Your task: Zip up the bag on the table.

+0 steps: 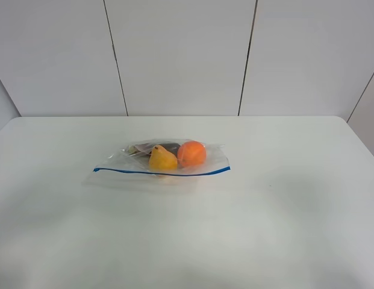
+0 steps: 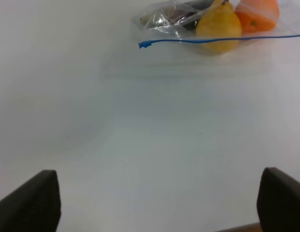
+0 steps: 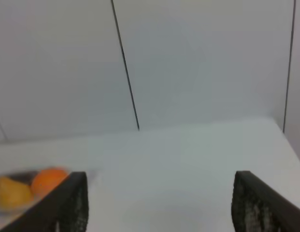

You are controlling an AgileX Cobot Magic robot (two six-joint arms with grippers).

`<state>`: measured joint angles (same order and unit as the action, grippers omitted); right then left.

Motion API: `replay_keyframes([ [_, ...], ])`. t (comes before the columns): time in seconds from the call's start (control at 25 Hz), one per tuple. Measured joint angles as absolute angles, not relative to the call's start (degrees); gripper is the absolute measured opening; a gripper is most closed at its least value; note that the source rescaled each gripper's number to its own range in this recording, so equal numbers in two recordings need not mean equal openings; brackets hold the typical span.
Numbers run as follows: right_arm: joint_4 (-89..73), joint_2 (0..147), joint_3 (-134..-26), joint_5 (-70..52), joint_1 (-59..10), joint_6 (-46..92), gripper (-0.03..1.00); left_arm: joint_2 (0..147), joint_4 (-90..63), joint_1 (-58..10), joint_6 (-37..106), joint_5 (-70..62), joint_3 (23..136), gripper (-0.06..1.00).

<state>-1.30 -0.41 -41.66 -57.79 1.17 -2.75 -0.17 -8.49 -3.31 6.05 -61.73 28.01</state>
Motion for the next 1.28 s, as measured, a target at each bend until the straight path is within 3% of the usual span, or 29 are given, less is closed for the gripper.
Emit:
replay_keyframes([
  [0.4, -1.25, -0.36, -28.95, -60.53, 1.17, -2.98, 0.90, -0.17, -8.49, -3.31, 6.05, -61.73, 28.01, 1.00],
  [1.28, -1.30, -0.36, -28.54, -60.08, 1.17, -2.98, 0.89, -0.17, -8.49, -3.31, 6.05, -61.73, 28.01, 1.00],
])
